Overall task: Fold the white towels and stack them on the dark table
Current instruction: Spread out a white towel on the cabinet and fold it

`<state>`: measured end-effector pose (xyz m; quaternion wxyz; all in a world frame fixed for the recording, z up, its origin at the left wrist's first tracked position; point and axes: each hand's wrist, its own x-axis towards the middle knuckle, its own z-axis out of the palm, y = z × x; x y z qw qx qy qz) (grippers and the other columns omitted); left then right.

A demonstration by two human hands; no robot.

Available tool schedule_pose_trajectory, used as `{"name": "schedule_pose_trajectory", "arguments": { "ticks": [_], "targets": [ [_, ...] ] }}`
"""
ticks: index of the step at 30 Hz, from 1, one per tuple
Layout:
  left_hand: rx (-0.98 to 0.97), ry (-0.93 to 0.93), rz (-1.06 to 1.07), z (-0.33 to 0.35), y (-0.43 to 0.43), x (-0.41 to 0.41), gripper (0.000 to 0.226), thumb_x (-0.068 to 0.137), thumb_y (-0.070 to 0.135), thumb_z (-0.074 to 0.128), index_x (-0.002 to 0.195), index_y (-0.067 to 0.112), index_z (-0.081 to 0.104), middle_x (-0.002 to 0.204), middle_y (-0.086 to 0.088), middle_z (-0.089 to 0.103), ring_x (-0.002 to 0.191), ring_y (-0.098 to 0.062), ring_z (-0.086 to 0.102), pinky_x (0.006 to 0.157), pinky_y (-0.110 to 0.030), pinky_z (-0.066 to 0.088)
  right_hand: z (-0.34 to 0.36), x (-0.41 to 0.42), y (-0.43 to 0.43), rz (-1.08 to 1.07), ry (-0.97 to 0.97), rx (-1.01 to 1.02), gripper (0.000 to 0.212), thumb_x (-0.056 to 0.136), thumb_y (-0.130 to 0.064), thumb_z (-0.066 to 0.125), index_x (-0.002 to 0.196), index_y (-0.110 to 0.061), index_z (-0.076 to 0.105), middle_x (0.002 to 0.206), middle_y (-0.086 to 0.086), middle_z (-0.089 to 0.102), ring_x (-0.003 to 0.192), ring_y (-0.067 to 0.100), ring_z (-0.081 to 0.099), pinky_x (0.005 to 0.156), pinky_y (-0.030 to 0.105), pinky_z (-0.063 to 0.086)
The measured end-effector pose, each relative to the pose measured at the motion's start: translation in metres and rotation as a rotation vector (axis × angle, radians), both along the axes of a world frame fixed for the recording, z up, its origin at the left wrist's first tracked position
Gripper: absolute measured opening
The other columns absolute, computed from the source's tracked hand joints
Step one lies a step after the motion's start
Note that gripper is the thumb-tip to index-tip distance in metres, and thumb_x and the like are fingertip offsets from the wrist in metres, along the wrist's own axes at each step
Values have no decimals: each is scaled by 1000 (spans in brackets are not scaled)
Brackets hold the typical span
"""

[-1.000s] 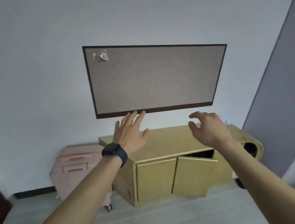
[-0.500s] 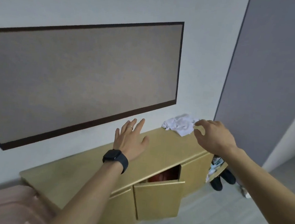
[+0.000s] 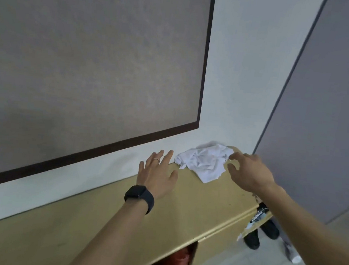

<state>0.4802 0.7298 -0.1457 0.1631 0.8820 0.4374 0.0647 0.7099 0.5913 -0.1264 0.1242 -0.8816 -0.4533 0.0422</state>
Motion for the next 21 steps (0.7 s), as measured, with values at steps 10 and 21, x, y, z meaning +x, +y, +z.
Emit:
{"name": "schedule_pose_trajectory", "arguments": {
  "ticks": [10,21],
  "targets": [
    [-167,194,36,-180,90,110,63,99,47,34,155,33,10,164,2,12,150,-21,8,119,-47,15,-159,106,118,60,110,-189,42,96,-44,48,135,-28,47,130,-3,59,119,22,49,88,37,48],
    [-327,264,188,-300,86,143,63,100,47,33,153,41,1,164,4,-9,150,-23,-8,119,-54,3,-246,175,203,-4,435,168,25,93,-45,58,99,-22,65,98,-1,67,90,18,62,76,31,49]
  ]
}}
